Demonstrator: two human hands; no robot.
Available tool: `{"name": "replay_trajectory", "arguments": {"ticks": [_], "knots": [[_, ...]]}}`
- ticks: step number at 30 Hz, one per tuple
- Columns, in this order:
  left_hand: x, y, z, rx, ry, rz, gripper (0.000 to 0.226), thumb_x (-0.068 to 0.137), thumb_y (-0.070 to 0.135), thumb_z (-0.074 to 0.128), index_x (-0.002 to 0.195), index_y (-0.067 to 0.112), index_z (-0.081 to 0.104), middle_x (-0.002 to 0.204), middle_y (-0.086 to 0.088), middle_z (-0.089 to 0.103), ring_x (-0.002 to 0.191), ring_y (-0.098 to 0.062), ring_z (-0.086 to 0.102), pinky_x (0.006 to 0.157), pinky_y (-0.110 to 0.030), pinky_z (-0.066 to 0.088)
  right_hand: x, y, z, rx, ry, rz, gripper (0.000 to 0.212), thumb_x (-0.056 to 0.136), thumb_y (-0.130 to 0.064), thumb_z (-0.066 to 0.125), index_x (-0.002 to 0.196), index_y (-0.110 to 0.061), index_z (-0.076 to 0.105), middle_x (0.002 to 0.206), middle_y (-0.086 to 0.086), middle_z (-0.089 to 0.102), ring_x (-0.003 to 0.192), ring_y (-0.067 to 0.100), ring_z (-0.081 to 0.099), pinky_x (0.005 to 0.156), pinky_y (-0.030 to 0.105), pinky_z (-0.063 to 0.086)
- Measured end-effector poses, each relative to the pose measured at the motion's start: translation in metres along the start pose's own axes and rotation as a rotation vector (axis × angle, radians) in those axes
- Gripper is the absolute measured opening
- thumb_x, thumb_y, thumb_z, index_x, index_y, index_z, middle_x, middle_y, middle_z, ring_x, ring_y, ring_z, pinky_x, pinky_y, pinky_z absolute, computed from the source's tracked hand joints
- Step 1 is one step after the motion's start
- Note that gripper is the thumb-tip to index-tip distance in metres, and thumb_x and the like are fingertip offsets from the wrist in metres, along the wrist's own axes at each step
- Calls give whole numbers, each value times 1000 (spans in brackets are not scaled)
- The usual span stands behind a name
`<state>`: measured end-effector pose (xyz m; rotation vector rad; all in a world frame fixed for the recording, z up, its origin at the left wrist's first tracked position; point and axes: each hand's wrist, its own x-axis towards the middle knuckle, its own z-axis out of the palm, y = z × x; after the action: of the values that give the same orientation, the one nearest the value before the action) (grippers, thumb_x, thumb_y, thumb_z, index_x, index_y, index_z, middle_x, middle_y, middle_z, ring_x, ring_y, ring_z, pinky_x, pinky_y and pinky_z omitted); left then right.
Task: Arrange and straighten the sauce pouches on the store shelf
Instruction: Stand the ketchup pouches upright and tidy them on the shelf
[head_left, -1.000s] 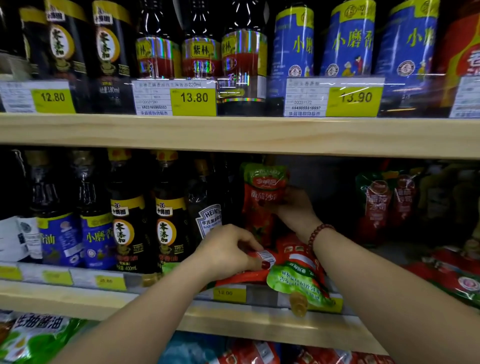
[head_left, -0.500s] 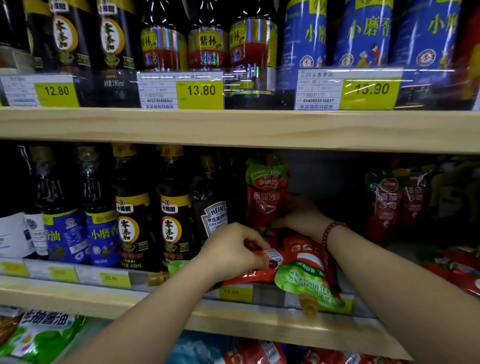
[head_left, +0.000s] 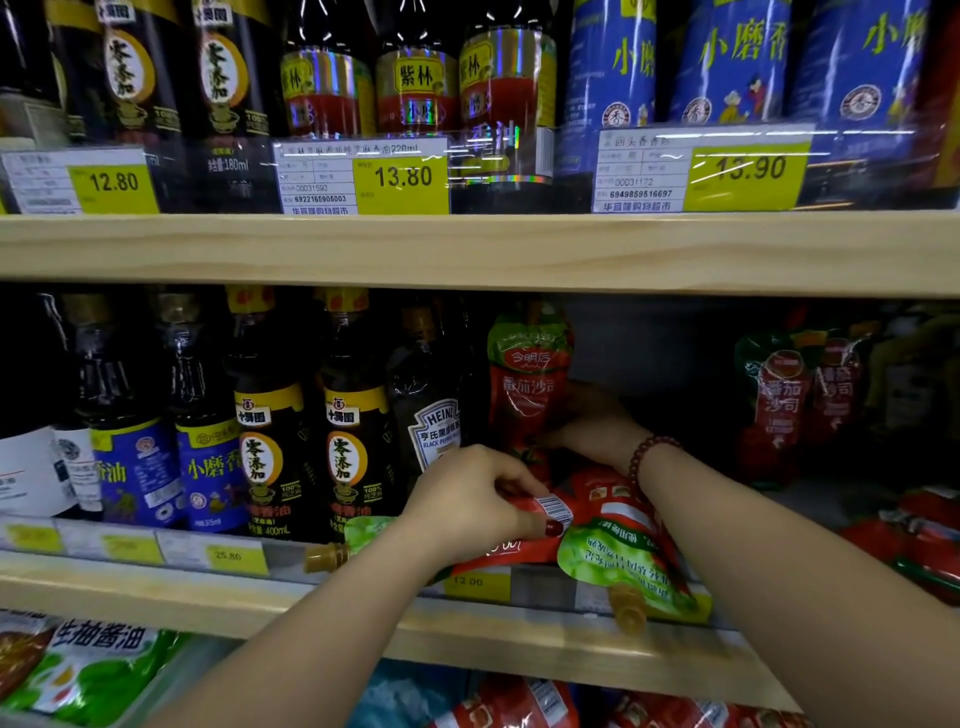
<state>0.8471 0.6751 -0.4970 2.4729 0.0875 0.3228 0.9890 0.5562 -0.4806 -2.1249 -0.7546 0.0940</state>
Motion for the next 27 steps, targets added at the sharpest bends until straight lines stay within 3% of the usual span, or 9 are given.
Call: {"name": "replay_trajectory", "arguments": {"ticks": [8,10,13,15,18,21,23,27], "knots": [[-1,1,-2,-12,-9,-8,27,58,41,77,84,41,71,87,20,68,87,-1,61,81,-33,55,-12,-3,-17,-186,14,-10,38,69,-25,79,104,-16,67,111,4,67,96,15,60,85,28,48],[-1,2,-3,3,-14,-4,27,58,42,77,84,41,71,87,20,68,88,-1,60,82,-33,54,-20,-5,-26,-113,32,-17,39,69,-22,79,105,-15,66,110,5,67,98,16,61,87,30,49],[-1,4,-4,13,-14,0,25,60,41,78,84,41,72,86,21,68,88,0,60,83,-31,53,-37,-11,-43,21,87,-50,37,68,-11,79,101,-17,64,107,5,67,93,14,62,81,24,48],[-2,6,-5,39,-15,1,23,63,39,77,85,41,71,88,21,67,90,-2,60,84,-28,52,-51,-14,-55,41,118,-91,31,70,-5,77,95,-18,64,102,8,69,90,15,63,83,26,49],[-4,10,-6,86,-42,19,24,69,34,74,93,36,71,97,15,65,94,-5,58,85,-26,49,-73,-14,-70,28,97,-135,29,74,-3,73,100,-12,66,101,12,69,91,18,64,85,26,50],[-5,15,-5,50,-19,54,20,74,28,73,93,30,70,90,17,63,90,-4,58,77,-18,45,-95,-9,-79,36,34,-152,31,78,-6,69,109,-12,62,106,11,67,94,16,63,83,20,49],[-7,21,-6,-40,41,71,14,76,23,71,88,29,71,82,22,61,84,-1,59,70,-12,42,-110,-5,-81,28,2,-167,32,81,-11,67,111,-18,60,108,8,66,98,15,63,87,23,50],[-7,34,-5,-198,124,67,17,77,17,70,75,34,68,80,16,67,80,-2,61,72,-16,45,-140,0,-77,-49,-148,-218,40,78,-30,70,114,-33,54,115,-7,62,102,1,60,92,22,49]]}}
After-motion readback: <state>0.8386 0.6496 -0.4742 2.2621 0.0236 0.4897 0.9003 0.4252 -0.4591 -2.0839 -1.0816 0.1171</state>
